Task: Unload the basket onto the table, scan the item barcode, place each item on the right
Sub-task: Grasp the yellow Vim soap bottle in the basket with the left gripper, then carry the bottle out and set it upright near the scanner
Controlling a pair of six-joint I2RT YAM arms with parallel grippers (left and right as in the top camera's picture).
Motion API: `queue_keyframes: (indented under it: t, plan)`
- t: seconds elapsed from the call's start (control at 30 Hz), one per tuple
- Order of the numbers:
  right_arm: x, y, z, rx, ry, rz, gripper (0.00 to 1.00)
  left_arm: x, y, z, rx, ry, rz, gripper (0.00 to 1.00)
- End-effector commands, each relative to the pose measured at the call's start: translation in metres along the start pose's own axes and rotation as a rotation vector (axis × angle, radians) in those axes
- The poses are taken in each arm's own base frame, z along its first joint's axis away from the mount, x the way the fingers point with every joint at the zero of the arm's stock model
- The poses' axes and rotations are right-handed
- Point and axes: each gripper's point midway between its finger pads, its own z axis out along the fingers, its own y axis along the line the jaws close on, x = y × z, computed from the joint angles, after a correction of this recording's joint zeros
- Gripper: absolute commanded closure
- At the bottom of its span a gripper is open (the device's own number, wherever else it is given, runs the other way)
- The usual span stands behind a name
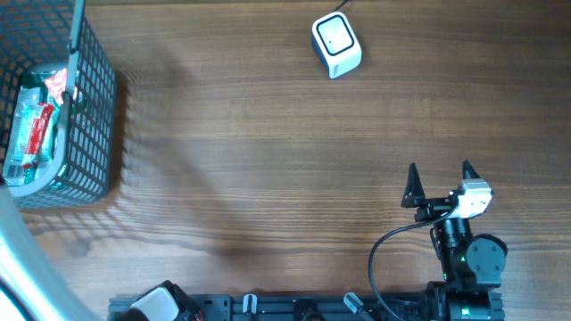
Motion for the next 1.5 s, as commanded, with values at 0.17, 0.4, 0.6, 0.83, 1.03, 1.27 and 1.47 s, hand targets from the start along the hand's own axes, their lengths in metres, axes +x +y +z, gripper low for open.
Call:
queue_keyframes:
  t: [0.17, 0.4, 0.6, 0.83, 1.03, 1.27, 1.47]
  plan:
    - [-0.001, -0.002, 0.000, 0.013, -0.005, 0.012, 0.00, 0.023, -0.135, -0.095, 0.429, 0.054, -0.043, 0.73]
    - [-0.001, -0.002, 0.000, 0.013, -0.005, 0.012, 0.00, 0.117, -0.245, -0.155, 0.738, 0.402, -0.025, 0.73]
    - [-0.001, -0.002, 0.000, 0.013, -0.005, 0.012, 0.00, 0.217, -0.333, -0.173, 0.779, 0.557, 0.190, 0.71]
    - [-0.001, -0.002, 0.000, 0.013, -0.005, 0.011, 0.00, 0.335, -0.396, -0.169, 0.755, 0.732, 0.314, 0.73]
    - [-0.001, -0.002, 0.000, 0.013, -0.006, 0.012, 0.00, 0.364, -0.403, -0.154, 0.676, 0.800, 0.249, 0.74]
    - [-0.001, -0.002, 0.000, 0.013, -0.005, 0.012, 0.00, 0.415, -0.409, -0.147, 0.598, 0.800, 0.338, 0.74]
    - [-0.001, -0.002, 0.000, 0.013, -0.005, 0.011, 0.00, 0.452, -0.419, -0.141, 0.548, 0.733, 0.408, 0.76]
